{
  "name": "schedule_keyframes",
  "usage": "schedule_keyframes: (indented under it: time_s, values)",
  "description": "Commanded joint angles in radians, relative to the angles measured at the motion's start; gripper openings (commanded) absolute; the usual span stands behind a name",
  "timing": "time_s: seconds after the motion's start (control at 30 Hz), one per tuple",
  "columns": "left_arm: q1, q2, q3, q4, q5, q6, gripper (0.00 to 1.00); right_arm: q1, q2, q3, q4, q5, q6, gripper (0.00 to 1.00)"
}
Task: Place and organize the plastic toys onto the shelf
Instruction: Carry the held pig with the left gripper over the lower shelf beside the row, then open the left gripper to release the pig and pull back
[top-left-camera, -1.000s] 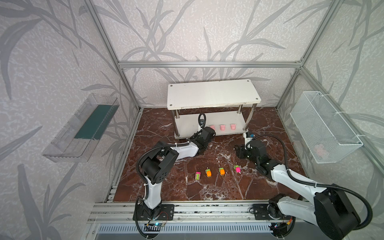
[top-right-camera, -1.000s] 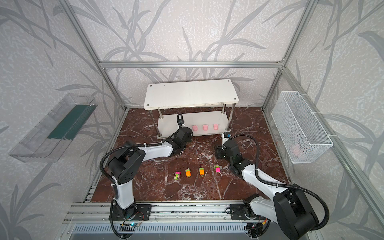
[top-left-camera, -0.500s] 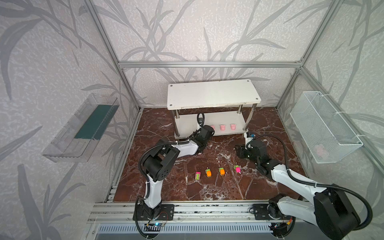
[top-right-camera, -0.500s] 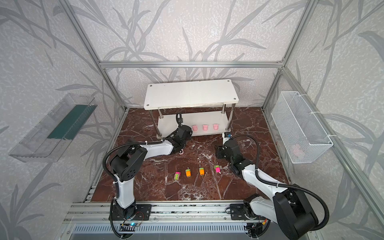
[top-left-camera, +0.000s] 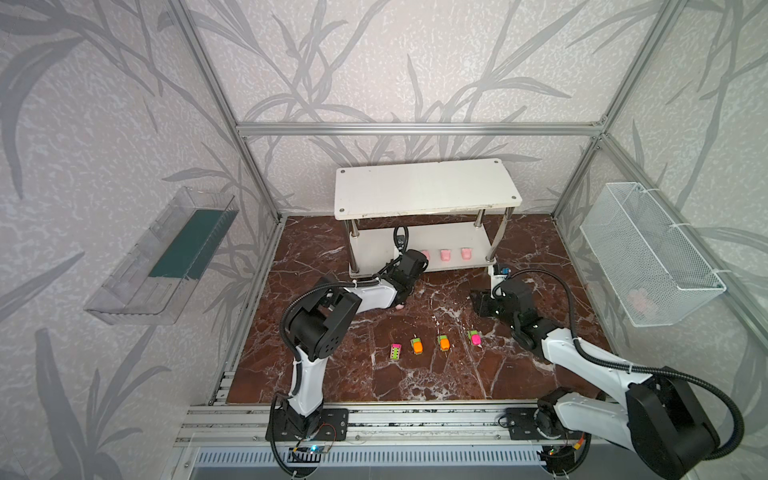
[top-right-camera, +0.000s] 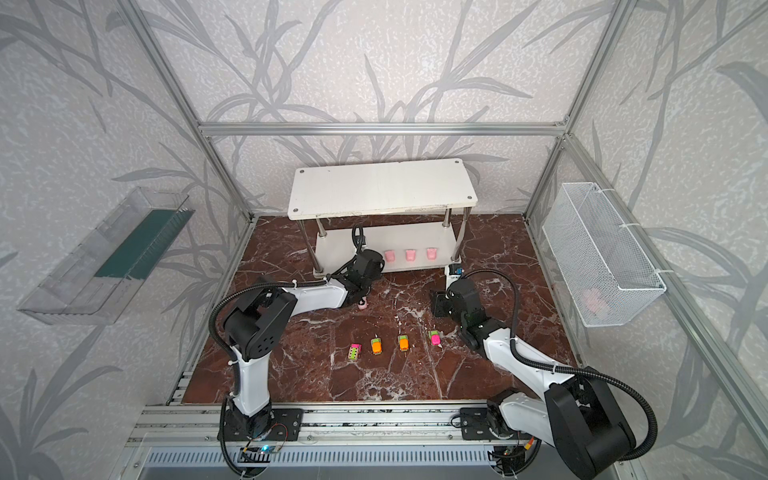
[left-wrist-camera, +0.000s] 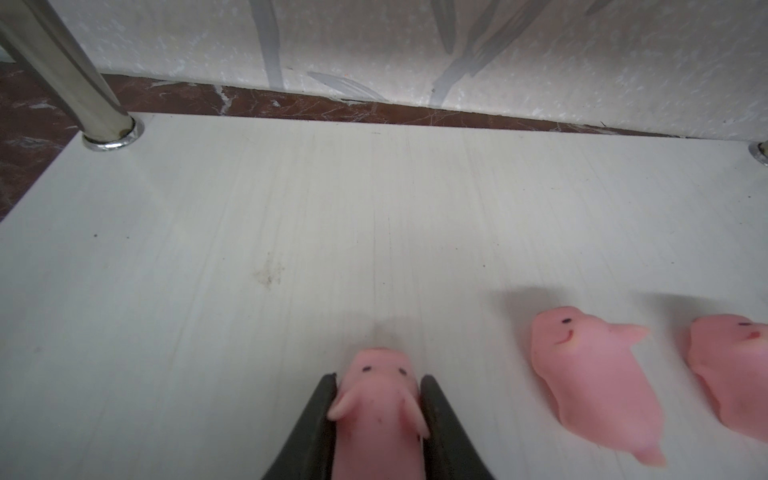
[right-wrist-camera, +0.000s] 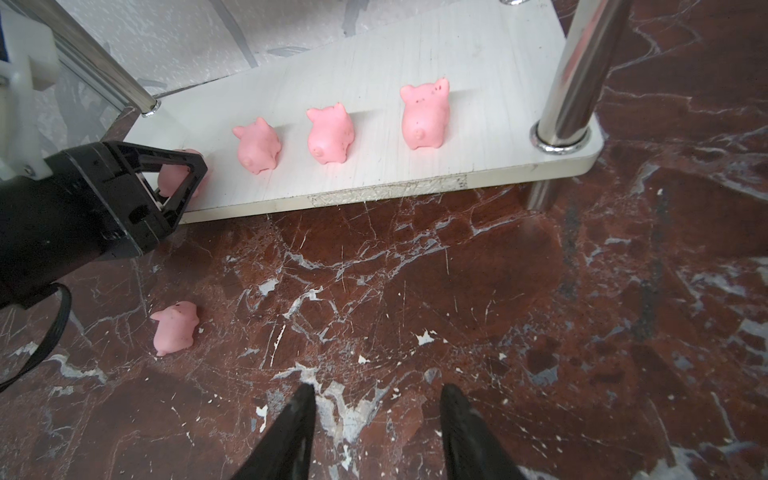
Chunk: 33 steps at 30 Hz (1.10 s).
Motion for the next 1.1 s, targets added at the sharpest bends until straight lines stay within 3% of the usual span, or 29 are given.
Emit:
schedule_keyframes:
  time_s: [0.0,0.73,1.07]
  values:
    - [0.001,0.016,0.028,-0.010,0.001,-0.004,0.40,-0.006,0.000,-0.014,0.027,-0.006,0.005,0.49]
    - [-0.007,-0.193,-0.077,-0.013,0.029,-0.002,0.74,-0.010,-0.004,-0.019,0.032,-0.020,0.015,0.49]
    - [-0.037,-0.373,-0.209,-0.079,0.042,-0.063,0.79,-0.010,-0.002,-0.020,0.035,-0.023,0.018,0.49]
